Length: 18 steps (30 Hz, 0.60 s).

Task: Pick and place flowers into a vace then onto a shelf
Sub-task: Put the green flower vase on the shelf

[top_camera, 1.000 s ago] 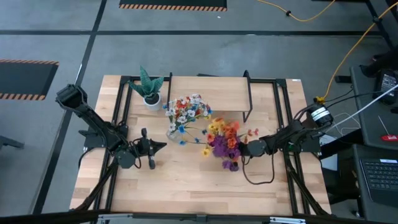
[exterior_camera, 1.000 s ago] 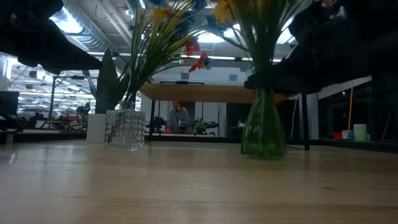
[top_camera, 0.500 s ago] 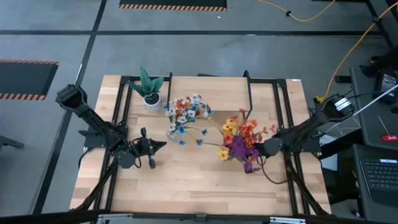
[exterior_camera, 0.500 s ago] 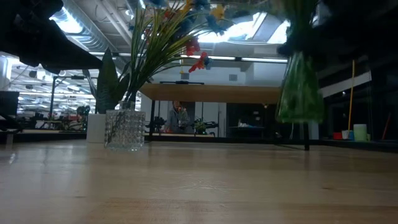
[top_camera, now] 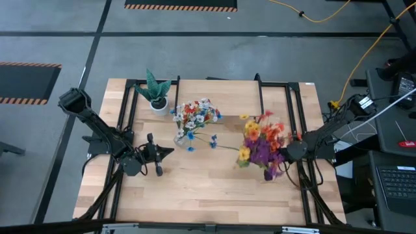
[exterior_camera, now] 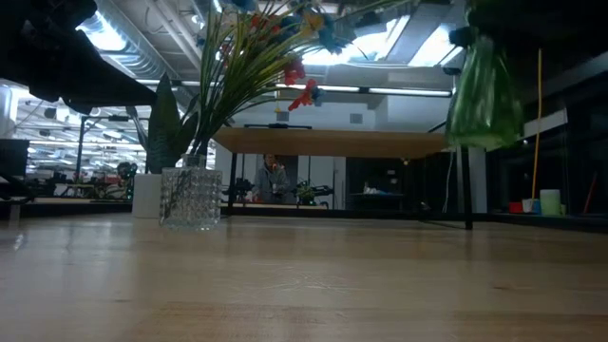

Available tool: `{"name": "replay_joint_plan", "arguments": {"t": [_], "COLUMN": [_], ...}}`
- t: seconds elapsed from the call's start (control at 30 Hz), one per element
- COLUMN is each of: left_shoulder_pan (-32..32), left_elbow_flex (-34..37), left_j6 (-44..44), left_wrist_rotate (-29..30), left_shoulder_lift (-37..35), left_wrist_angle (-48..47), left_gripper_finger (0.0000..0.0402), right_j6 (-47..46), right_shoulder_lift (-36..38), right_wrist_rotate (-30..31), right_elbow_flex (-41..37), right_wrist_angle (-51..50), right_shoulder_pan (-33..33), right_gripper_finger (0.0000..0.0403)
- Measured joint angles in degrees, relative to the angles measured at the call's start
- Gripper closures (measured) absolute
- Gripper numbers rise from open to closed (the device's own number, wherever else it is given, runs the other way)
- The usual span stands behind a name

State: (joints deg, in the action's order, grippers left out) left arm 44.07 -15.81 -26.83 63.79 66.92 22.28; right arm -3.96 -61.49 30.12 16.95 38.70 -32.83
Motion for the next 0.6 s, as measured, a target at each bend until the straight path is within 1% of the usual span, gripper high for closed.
{"name": "replay_joint_plan", "arguments": {"t": [0.07, 0.17, 0.3, 0.6], "left_shoulder_pan": [0.0, 0.0, 0.0, 0.02], "left_elbow_flex": [0.0, 0.02, 0.02, 0.02], "left_j6": [-0.02, -0.02, 0.0, 0.07], "left_wrist_rotate": [0.0, -0.02, -0.02, -0.02], "left_shoulder_lift": [0.0, -0.01, 0.0, 0.0], "left_wrist_angle": [-0.02, -0.01, -0.02, -0.02], "left_gripper_finger": [0.0399, 0.04, 0.0399, 0.0399], "right_j6": [0.24, 1.45, 1.43, 1.3], "right_shoulder_lift": [1.75, 4.26, 6.46, 9.22], "right_wrist_rotate": [0.04, -0.12, -0.12, -1.35], "right_elbow_flex": [0.12, 2.42, 7.75, 19.17], "right_wrist_angle": [-0.88, -7.08, -17.99, -34.17], "right_shoulder_pan": [-0.01, -0.05, -0.03, -0.05], "right_gripper_finger": [0.0292, 0.0292, 0.0292, 0.0292]}}
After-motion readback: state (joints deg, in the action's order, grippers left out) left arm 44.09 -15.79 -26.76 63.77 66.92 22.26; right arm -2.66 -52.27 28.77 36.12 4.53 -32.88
